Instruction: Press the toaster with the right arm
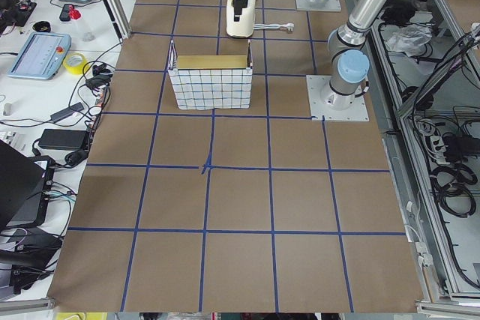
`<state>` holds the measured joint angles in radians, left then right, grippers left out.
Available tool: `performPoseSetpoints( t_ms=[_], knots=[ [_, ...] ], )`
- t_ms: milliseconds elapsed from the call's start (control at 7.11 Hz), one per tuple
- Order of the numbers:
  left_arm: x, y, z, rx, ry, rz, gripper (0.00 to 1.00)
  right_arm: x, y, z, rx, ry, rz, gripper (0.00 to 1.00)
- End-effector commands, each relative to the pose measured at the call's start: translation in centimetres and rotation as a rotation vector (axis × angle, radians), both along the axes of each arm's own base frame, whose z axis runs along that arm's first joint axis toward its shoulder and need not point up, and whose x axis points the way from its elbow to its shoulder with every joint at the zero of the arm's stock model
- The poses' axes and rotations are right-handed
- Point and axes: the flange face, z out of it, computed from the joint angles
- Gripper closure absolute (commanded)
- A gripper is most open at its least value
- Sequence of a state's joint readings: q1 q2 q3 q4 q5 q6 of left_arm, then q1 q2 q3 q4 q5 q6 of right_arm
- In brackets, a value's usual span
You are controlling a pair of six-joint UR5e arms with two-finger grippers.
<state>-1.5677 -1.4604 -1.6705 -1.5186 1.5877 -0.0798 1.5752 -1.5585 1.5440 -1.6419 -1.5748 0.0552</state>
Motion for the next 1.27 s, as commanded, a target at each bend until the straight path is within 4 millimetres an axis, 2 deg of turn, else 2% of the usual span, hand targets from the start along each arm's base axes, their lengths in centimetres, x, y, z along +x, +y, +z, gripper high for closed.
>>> performPoseSetpoints(
  t_ms=[0, 141, 281, 422, 562, 844, 1125],
  knots=[
    [0.0, 0.0, 0.0, 0.000, 0.000, 0.000, 0.00, -0.7, -0.1, -0.6, 0.022, -0.008, -0.008, 0.51],
    [0.0, 0.0, 0.0, 0.000, 0.000, 0.000, 0.00, -1.4, -0.1, -1.7, 0.082, -0.009, 0.010, 0.89],
    [0.0, 0.0, 0.0, 0.000, 0.000, 0.000, 0.00, -3.6, -0.5, -2.4, 0.117, -0.072, 0.036, 1.00],
    [0.0, 0.0, 0.0, 0.000, 0.000, 0.000, 0.00, -6.8, -0.5, -3.6, 0.166, -0.151, 0.030, 1.00],
    [0.0, 0.0, 0.0, 0.000, 0.000, 0.000, 0.00, -8.5, -0.3, -5.6, 0.193, -0.196, 0.060, 1.00],
    [0.0, 0.0, 0.0, 0.000, 0.000, 0.000, 0.00, -8.2, 1.2, -10.9, 0.261, -0.232, 0.087, 1.00],
    [0.0, 0.0, 0.0, 0.000, 0.000, 0.000, 0.00, -7.2, 2.1, -13.2, 0.285, -0.343, 0.085, 1.00]
  ],
)
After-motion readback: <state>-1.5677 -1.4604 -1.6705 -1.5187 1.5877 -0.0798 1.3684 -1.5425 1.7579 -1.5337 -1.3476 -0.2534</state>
